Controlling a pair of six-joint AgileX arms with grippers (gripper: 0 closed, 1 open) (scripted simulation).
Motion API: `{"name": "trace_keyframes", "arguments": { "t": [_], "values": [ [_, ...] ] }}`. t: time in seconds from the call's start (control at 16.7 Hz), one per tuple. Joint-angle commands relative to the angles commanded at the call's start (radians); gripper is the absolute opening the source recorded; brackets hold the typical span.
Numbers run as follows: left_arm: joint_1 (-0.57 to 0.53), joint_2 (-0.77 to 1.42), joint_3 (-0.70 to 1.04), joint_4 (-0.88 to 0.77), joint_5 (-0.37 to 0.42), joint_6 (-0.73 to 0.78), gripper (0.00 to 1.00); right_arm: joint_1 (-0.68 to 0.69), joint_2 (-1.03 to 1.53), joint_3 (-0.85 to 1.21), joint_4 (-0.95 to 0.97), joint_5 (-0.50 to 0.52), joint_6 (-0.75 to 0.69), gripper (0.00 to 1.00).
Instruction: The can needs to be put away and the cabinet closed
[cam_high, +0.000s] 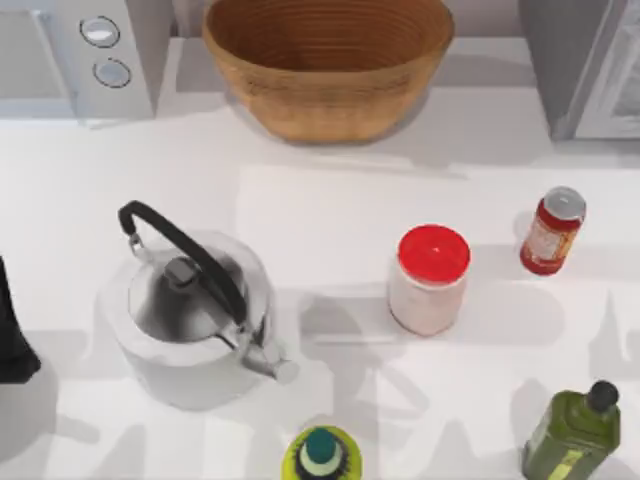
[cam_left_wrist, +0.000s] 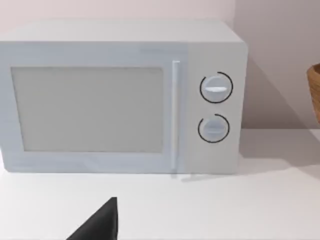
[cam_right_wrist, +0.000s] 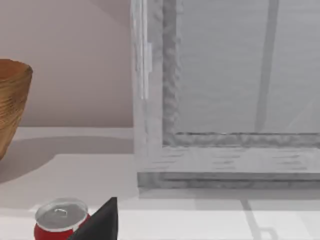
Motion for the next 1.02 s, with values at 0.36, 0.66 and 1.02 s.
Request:
{"name": "trace_keyframes", "arguments": {
  "t": [0.36,0.66,1.02],
  "values": [
    [0.0,0.0,0.0,0.0,0.0,0.0,1.0,0.017,0.106,0.048,0.085,0.058,0.03,1.0],
    [0.0,0.0,0.0,0.0,0.0,0.0,1.0,0.094,0.468,0.18,0.315,0.196,0.092,1.0],
    [0.0,0.0,0.0,0.0,0.0,0.0,1.0,0.252,1.131,0.32,0.571,0.332,0.161,1.0]
  ]
}}
